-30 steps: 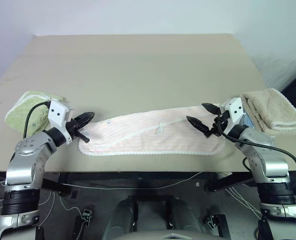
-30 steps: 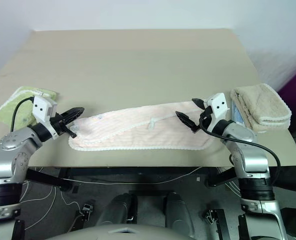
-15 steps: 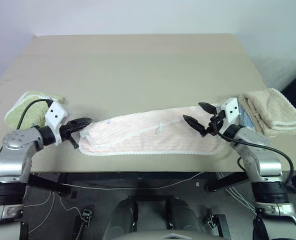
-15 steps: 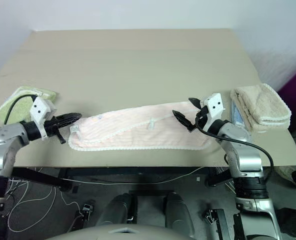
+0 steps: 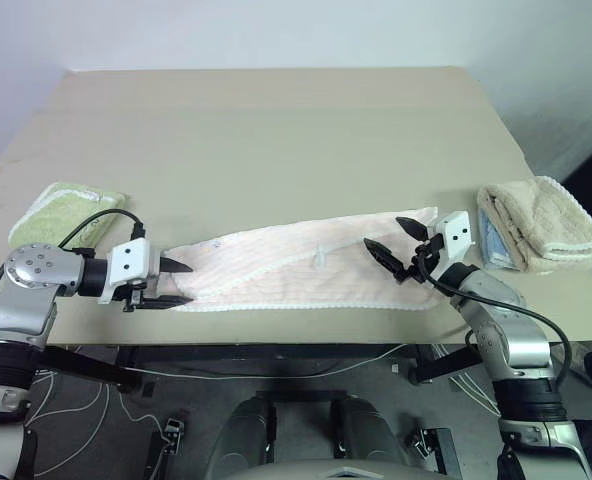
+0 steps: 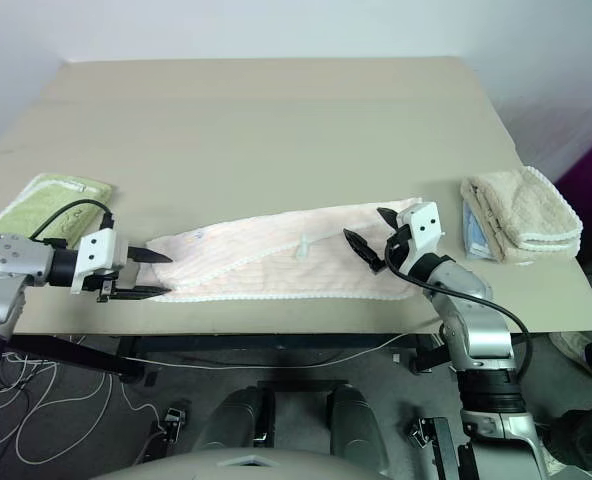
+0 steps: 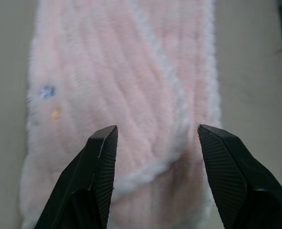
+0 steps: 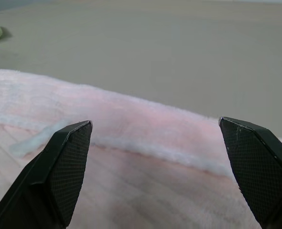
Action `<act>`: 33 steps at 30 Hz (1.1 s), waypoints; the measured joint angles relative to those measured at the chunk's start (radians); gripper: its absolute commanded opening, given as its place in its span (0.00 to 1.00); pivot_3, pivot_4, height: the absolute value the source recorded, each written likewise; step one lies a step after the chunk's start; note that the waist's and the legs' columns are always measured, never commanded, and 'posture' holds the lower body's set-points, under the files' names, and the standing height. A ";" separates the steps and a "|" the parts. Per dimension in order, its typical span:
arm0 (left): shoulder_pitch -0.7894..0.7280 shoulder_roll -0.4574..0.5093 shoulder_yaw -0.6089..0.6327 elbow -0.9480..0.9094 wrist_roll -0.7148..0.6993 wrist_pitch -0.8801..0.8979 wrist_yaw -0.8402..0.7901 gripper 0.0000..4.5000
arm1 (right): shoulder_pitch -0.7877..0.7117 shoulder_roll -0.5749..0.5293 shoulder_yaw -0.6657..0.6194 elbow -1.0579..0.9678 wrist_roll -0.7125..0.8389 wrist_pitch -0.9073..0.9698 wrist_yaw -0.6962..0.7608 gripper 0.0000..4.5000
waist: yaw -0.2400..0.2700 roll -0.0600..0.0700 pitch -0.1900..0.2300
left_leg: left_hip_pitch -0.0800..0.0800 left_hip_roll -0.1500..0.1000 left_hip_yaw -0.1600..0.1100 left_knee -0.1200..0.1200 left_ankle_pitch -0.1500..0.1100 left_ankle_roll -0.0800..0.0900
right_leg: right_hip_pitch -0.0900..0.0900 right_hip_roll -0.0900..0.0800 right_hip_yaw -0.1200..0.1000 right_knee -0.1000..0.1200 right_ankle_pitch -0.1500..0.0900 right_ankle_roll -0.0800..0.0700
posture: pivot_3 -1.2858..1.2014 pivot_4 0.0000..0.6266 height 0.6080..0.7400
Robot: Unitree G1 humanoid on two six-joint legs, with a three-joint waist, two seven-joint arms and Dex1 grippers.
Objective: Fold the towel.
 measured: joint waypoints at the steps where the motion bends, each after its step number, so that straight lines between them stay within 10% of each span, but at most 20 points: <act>1: -0.007 0.001 -0.008 0.011 0.009 -0.020 -0.006 0.58 | 0.002 0.000 0.000 0.000 0.000 0.000 -0.001 1.00 | 0.000 0.000 0.000 | 0.000 0.000 0.000 0.000 0.000 0.000 | 0.000 0.000 0.000 0.000 0.000 0.000 | 0.52 0.24 1.00; 19: -0.052 -0.052 -0.060 0.093 0.100 -0.207 0.061 0.58 | 0.010 0.000 0.000 -0.028 0.001 0.005 -0.019 1.00 | 0.000 0.000 0.000 | 0.000 0.000 0.000 0.001 0.000 0.000 | 0.001 0.001 -0.001 0.000 0.000 0.000 | 0.52 0.24 1.00; 28: -0.044 -0.059 -0.058 0.099 0.084 -0.212 0.059 0.03 | 0.008 -0.001 0.000 -0.028 0.001 0.005 -0.019 1.00 | -0.001 0.000 0.000 | 0.000 0.000 0.000 0.001 0.000 0.000 | 0.000 0.001 0.000 0.000 0.000 0.000 | 0.52 0.24 1.00; 33: 0.013 -0.053 -0.051 0.050 0.044 -0.177 0.057 0.01 | -0.004 -0.004 0.000 -0.028 0.000 0.005 -0.015 1.00 | -0.001 0.000 0.000 | 0.000 0.000 0.000 0.001 0.000 0.001 | 0.000 0.001 0.000 0.001 0.000 0.000 | 0.52 0.24 1.00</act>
